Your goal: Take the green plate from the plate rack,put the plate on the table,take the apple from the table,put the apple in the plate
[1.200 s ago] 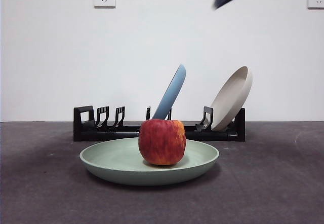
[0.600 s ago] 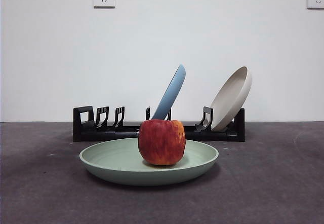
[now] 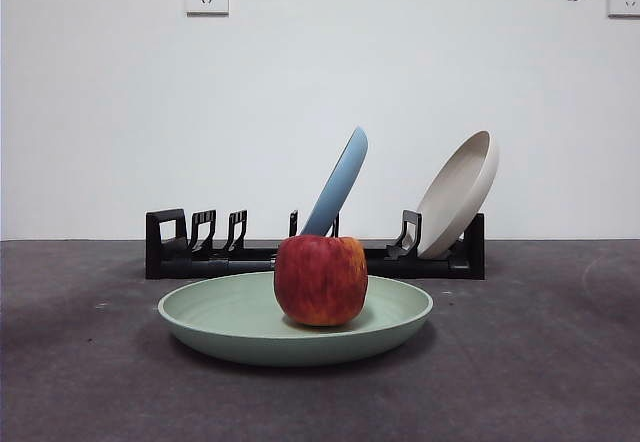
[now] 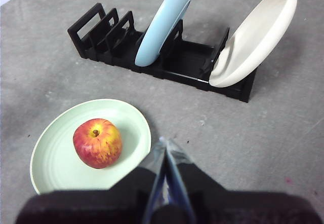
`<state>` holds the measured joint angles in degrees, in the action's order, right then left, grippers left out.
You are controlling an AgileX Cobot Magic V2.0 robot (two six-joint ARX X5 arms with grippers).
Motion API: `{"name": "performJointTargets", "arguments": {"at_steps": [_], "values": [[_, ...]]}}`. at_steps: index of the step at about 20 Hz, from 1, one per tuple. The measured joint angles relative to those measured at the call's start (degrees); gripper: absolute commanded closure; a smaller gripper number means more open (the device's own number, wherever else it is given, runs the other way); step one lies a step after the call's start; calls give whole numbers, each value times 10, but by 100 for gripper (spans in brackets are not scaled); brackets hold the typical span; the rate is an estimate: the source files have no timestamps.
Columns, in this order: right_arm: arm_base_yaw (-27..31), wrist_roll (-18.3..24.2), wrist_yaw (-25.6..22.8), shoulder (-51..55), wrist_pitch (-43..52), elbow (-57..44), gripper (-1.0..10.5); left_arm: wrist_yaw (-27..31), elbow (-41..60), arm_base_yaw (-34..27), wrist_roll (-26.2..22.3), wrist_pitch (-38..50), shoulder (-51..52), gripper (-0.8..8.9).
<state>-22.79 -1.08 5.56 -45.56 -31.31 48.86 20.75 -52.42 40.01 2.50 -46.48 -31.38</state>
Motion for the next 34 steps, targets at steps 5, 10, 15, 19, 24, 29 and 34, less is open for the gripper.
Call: {"name": "performJointTargets", "arguments": {"at_steps": [5, 10, 15, 19, 24, 29, 34], "values": [[0, -2, 0, 0, 0, 0, 946, 0, 0, 0, 2, -19, -15, 816], [0, -2, 0, 0, 0, 0, 946, -1, 0, 0, 2, -19, -20, 816], [0, -2, 0, 0, -1, 0, 946, -31, 1, -128, -16, 5, 33, 816], [0, -2, 0, 0, -1, 0, 946, -153, 65, -333, -21, 137, 92, 816], [0, -2, 0, 0, -2, 0, 946, -209, 242, -447, -47, 294, 154, 816], [0, -2, 0, 0, -2, 0, 946, -210, 375, -466, -65, 373, 215, 816], [0, -2, 0, 0, -4, 0, 946, -210, 467, -467, -66, 384, 276, 816]]}}
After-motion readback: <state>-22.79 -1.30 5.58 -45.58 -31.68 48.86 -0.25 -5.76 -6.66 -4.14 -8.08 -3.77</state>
